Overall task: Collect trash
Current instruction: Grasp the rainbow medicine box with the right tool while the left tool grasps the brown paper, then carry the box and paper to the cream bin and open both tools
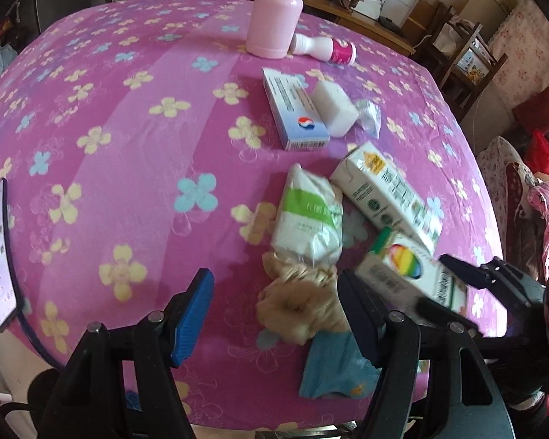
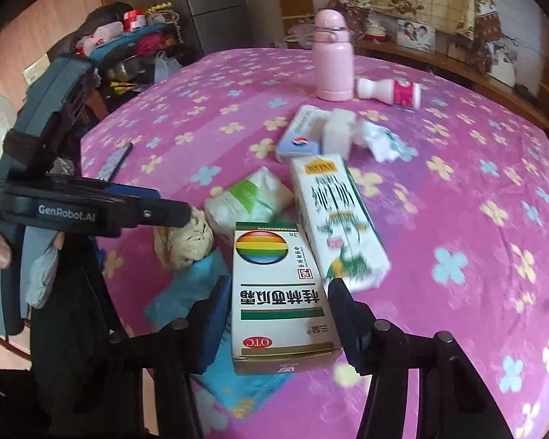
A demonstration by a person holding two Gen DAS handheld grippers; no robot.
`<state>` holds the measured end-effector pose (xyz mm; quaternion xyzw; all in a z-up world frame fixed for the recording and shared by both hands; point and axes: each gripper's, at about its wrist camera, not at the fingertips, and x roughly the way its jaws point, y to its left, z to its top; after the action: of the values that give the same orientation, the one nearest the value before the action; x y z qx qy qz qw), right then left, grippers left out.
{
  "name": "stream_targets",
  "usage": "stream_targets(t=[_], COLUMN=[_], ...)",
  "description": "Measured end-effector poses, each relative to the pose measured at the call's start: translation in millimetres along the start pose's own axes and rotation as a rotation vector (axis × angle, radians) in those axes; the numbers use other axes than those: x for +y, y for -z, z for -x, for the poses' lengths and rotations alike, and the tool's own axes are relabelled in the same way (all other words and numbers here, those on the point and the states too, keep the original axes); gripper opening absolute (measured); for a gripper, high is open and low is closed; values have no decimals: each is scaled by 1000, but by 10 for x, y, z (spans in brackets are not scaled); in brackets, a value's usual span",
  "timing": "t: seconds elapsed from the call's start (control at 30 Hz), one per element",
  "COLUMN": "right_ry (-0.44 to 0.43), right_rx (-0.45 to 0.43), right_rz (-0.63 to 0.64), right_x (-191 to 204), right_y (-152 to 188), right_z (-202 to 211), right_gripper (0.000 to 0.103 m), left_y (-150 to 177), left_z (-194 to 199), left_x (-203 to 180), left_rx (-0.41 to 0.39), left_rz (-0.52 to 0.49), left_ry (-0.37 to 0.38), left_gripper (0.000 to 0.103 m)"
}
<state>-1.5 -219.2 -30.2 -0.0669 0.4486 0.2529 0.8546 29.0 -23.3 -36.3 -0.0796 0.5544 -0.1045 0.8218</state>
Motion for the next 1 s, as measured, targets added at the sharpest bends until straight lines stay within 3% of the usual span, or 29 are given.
stream_targets(t=[0.13, 0.27, 0.33, 0.47, 0.53, 0.63, 0.77, 0.83, 1.0], right_ry=[100, 299, 346, 302, 285, 272, 242, 233, 232], right_rx=[-15, 17, 42, 73, 58, 49, 48, 38, -1], right_rz=[-10, -61, -118, -195, -204, -222, -281, -303, -328], right_x=[-167, -438, -580, -708, -707, -741, -809, -839, -899], right_y=[214, 415, 513, 625, 634, 589, 562, 578, 609], right_z=[216, 363, 401, 426, 443, 404, 283, 277, 476], right_gripper=[57, 57, 57, 60, 70, 73, 72, 56, 56], left_y=[95, 127, 129, 135, 148, 180, 212, 223, 181], left_z=[-52, -174, -236, -281, -277, -263, -156, -49, 204], left_x=[-24, -80, -106, -153, -189, -246, -278, -322, -535], left_rx=[7, 12, 7, -11, -12, -3, -2, -15, -61], left_rz=[-13, -18, -16, -13, -32, -57, -72, -93, -145], left_ry=[6, 8, 13, 22, 29, 43, 65, 80, 121], left_gripper=[71, 71, 71, 68, 50, 34, 29, 28, 28])
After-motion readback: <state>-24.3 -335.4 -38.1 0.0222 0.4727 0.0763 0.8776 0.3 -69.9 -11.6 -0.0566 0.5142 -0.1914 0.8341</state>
